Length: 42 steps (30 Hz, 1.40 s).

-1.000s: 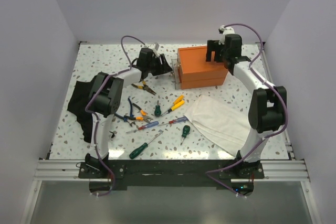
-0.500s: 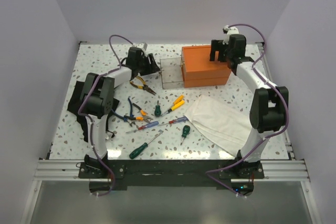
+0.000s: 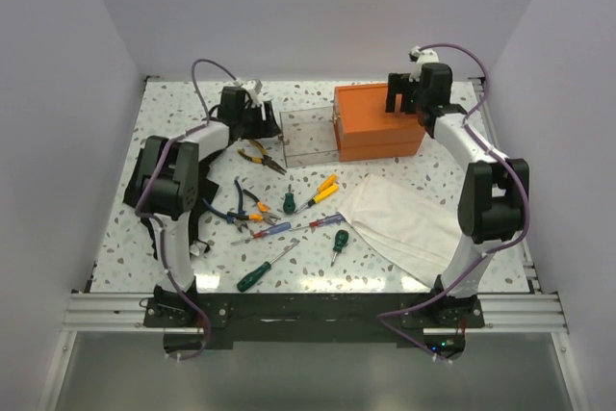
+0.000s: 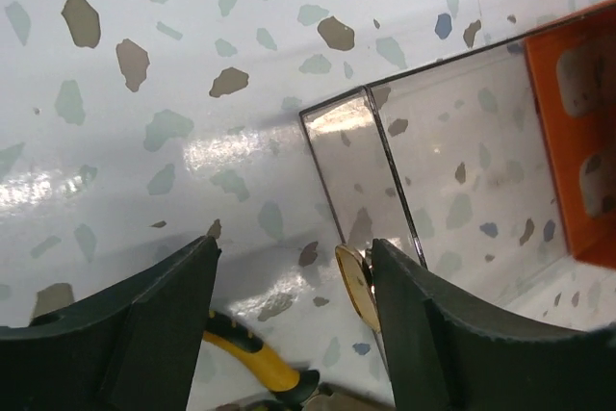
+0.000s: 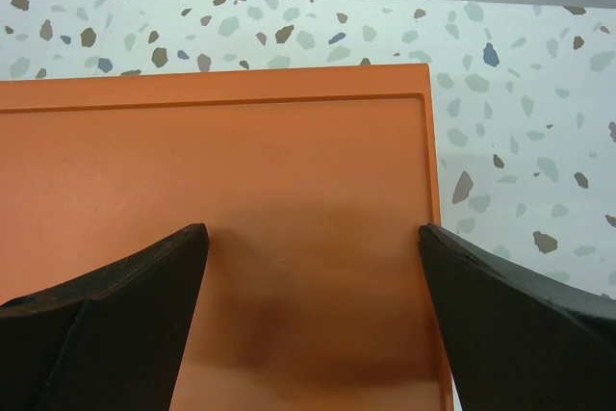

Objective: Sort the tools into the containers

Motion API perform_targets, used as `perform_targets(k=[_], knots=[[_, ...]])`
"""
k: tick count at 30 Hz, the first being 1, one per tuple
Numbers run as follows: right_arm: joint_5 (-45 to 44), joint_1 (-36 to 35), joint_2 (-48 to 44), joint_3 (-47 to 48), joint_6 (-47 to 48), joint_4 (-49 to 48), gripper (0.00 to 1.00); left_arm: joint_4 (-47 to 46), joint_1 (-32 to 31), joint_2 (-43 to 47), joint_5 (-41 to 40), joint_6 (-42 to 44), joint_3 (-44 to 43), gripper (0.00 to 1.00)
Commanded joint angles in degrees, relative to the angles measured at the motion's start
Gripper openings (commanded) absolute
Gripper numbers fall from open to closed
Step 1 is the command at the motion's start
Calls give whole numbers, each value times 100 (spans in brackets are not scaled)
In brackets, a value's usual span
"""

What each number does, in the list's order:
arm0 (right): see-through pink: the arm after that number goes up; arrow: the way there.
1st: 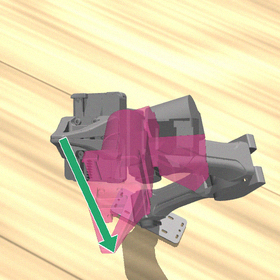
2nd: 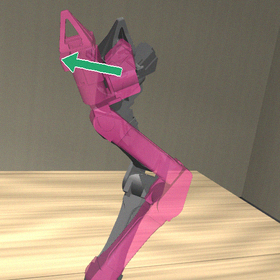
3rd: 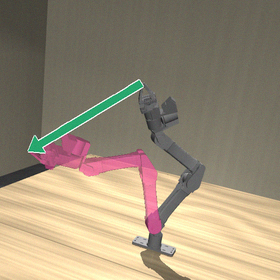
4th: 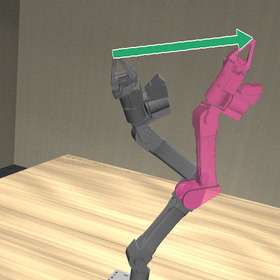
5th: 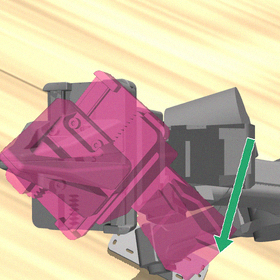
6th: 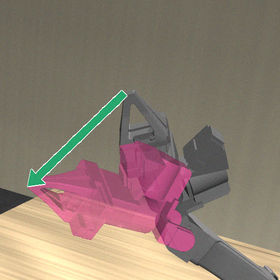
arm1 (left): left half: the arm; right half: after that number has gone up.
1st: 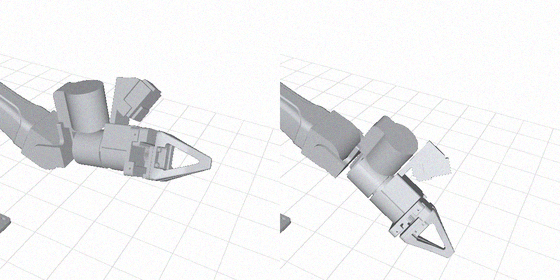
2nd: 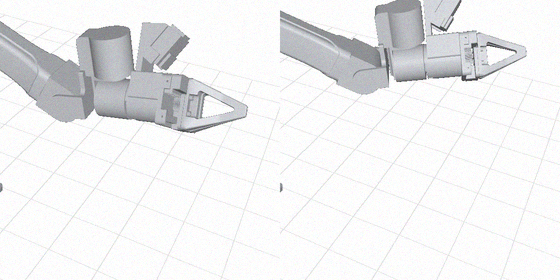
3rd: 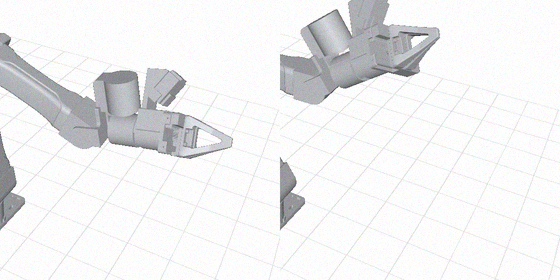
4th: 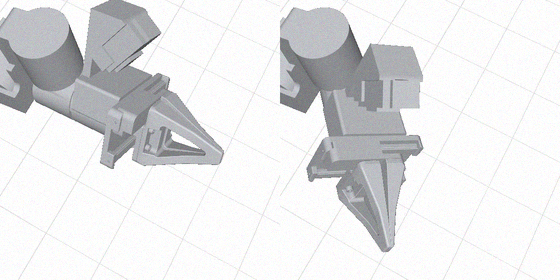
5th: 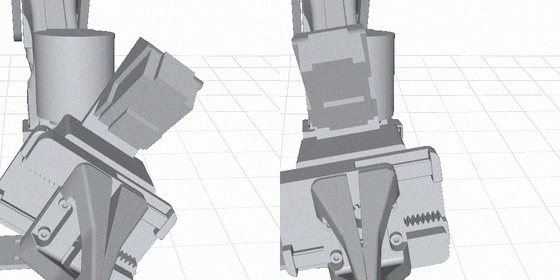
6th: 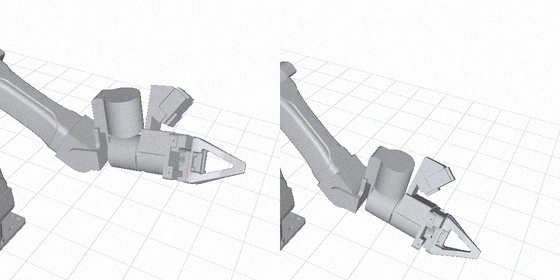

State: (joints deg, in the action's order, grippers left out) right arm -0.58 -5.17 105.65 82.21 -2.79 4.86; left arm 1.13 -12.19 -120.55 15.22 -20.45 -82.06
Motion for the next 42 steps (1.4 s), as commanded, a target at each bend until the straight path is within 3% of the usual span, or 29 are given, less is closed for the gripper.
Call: perform_targets(k=[1, 3, 8, 18, 27, 36, 39, 40, 42], knots=[[-601, 429, 395, -276, 68, 1210, 96, 869, 322, 400, 875, 1549, -599, 77], [-505, 438, 395, -302, 24, 1175, 96, 1099, 427, 610, 1593, 1998, -644, 86], [-364, 429, 369, -425, -64, 1078, 96, 1662, 612, 1217, 2002, 3633, -329, 86], [-162, 420, 413, -391, -170, 1087, 96, 4296, 656, 929, 2266, 8323, -539, 72], [-171, 420, 316, -452, -161, 1052, 96, 3149, 498, 920, 1774, 8786, 6, 73], [-171, 420, 281, -505, -161, 1061, 96, 3421, 235, 313, 1659, 9155, -205, 67], [-171, 429, 281, -513, -161, 1052, 96, 3491, 199, 208, 1624, 9199, -266, 51], [-171, 420, 272, -531, -161, 1043, 96, 3526, 190, 147, 1598, 9199, -293, 39], [-162, 420, 272, -557, -178, 1026, 96, 3745, 190, 67, 1563, 9173, -477, 26]])
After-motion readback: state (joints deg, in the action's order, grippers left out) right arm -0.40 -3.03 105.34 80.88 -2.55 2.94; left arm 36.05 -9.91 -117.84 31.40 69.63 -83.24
